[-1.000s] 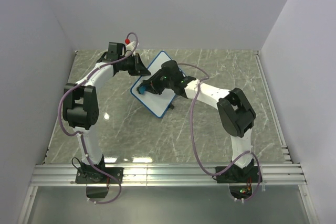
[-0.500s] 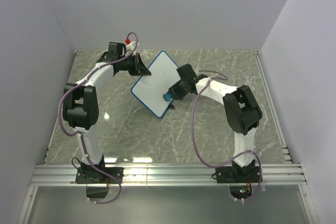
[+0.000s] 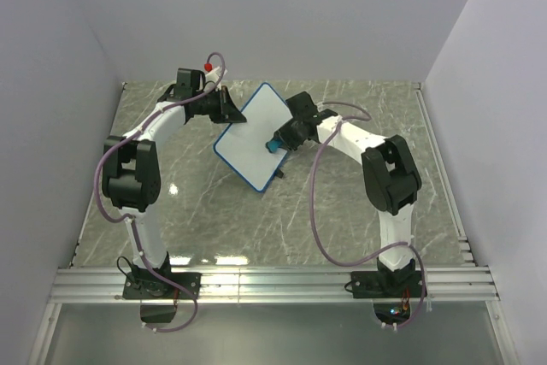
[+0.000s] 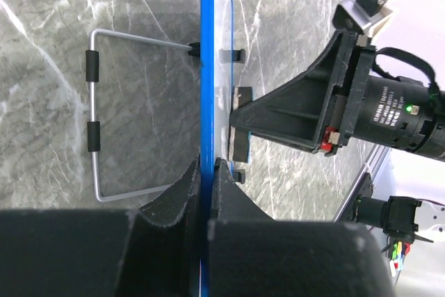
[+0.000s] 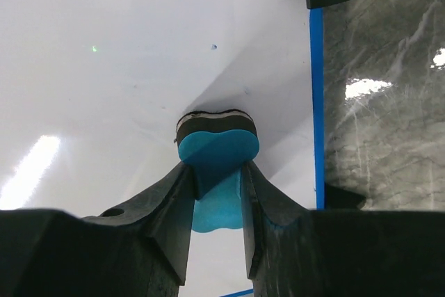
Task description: Erase the whiteboard
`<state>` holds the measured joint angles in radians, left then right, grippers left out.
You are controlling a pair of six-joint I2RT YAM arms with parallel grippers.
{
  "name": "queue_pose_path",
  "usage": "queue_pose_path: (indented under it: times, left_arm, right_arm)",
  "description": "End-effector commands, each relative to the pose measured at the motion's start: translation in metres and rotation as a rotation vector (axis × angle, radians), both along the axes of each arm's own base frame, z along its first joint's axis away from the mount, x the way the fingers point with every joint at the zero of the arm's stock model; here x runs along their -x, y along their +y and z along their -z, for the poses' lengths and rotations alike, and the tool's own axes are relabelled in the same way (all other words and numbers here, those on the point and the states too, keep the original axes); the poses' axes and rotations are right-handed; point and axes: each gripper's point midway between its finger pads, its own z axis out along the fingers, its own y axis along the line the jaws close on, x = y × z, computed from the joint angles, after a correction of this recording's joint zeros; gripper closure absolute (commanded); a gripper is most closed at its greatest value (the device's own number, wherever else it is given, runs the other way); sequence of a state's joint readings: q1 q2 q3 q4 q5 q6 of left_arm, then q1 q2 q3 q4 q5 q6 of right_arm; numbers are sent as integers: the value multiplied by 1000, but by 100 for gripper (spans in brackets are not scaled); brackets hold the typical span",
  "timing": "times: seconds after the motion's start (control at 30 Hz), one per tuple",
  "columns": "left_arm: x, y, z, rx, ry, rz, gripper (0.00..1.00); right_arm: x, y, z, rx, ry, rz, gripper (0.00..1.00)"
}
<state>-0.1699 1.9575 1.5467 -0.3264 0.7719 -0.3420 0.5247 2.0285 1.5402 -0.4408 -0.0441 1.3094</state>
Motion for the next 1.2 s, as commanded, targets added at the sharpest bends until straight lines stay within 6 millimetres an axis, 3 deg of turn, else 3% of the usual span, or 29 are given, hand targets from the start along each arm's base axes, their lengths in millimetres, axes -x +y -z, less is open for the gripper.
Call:
queue_pose_path:
  times: [0.0, 0.03, 0.1, 0.13, 0.2, 0.23, 0.3, 0.33, 0.37, 0.43, 0.47, 0.53, 0.57, 0.63, 0.67, 0.77, 1.03, 1.17]
  left_arm:
    - [31, -5, 29, -94, 84, 41, 100]
    - [31, -5, 30, -99, 86, 37, 100]
    - [31, -3, 33, -114, 88, 30, 96]
    - [30, -1, 33, -120, 87, 24, 81]
    - [30, 0, 31, -127, 78, 16, 64]
    - [31, 2, 31, -132, 78, 11, 49]
    - [31, 2, 27, -134, 64, 4, 45]
    - [30, 3, 26, -136, 63, -1, 40]
    - [28, 3, 23, -139, 57, -4, 32]
    - [25, 5, 18, -147, 49, -15, 1]
    - [24, 5, 16, -150, 43, -21, 1]
    - [21, 6, 6, -153, 21, -36, 1]
    - [21, 7, 3, -153, 18, -42, 1]
    - [20, 7, -6, -148, 2, -47, 0]
    - [20, 7, -9, -146, 0, -53, 1]
    - [22, 9, -20, -144, -20, -68, 1]
    - [22, 33, -66, -182, -120, -193, 1]
    - [27, 53, -93, -214, -185, -289, 1]
  right_arm:
    - [-15, -17, -49, 8, -148, -2, 100]
    - [-16, -29, -61, 53, -188, -7, 100]
    - [-8, -50, -59, 111, -170, -8, 100]
    - [-5, -60, -60, 151, -177, -21, 100]
    - [10, -79, -60, 216, -173, -52, 100]
    - [15, -88, -68, 242, -192, -46, 100]
    - [35, -104, -53, 295, -154, -62, 100]
    - [43, -110, -57, 308, -168, -68, 100]
    - [57, -119, -41, 332, -128, -74, 100]
    - [71, -129, -33, 349, -104, -67, 100]
    - [83, -135, -17, 363, -65, -74, 100]
    - [91, -138, -7, 371, -46, -86, 100]
    - [95, -138, 1, 369, -39, -97, 95]
    - [98, -136, 10, 373, -27, -137, 55]
    - [96, -135, 10, 374, -29, -143, 23]
    - [89, -135, 0, 394, -57, -165, 1]
    - [75, -125, -59, 371, -218, -241, 0]
    - [94, -132, -83, 367, -252, -245, 1]
